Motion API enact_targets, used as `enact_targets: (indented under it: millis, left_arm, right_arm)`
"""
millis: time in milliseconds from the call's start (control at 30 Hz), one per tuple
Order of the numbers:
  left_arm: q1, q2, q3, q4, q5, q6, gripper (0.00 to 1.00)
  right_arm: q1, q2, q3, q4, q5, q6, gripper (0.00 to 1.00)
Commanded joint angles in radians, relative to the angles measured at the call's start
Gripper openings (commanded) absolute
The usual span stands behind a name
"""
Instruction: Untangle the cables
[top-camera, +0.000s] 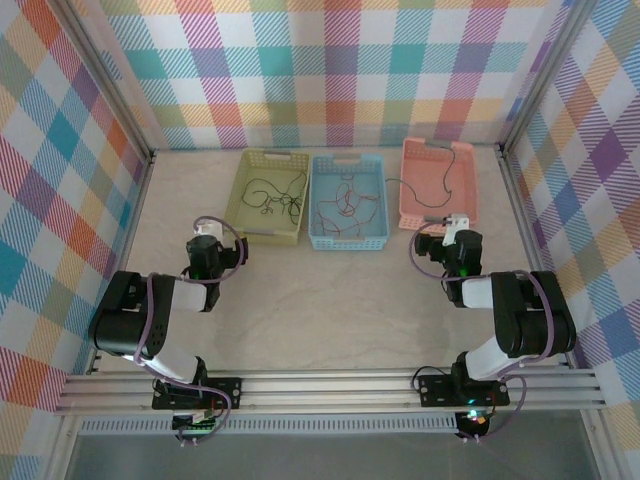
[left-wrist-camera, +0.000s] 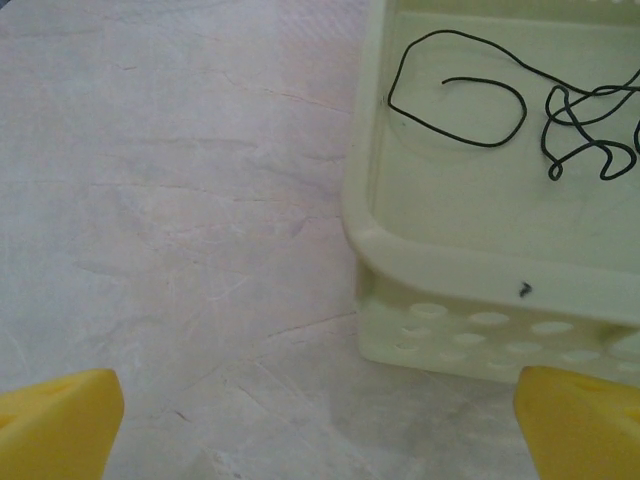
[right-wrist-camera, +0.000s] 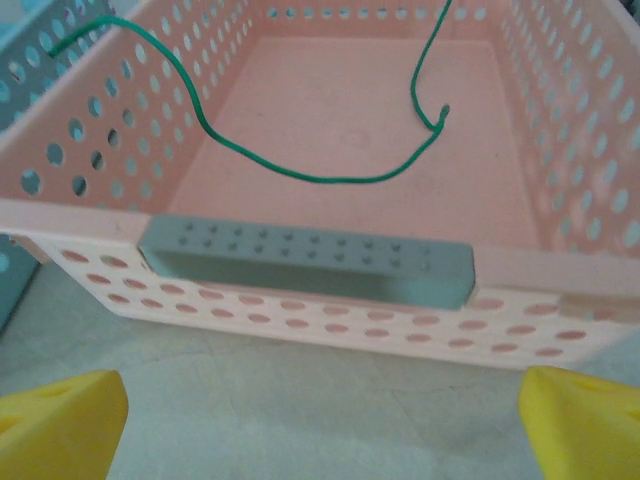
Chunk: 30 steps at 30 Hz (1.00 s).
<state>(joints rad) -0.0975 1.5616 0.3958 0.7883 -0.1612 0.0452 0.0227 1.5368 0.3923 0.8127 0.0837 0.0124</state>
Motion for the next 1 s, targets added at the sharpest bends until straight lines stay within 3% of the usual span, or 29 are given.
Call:
enact_targets:
  millis: [0,967]
  left_arm:
    - [0.016,0.002,0.026,0.011,0.048,-0.009,1.0]
    - [0.016,0.002,0.023,0.018,0.048,-0.01,1.0]
  right_arm:
    - [-0.012,-0.001,0.016,0.02,-0.048,0.013,1.0]
    - [-0.014,0.002,0.025,0.007,-0.098,-0.004,1.0]
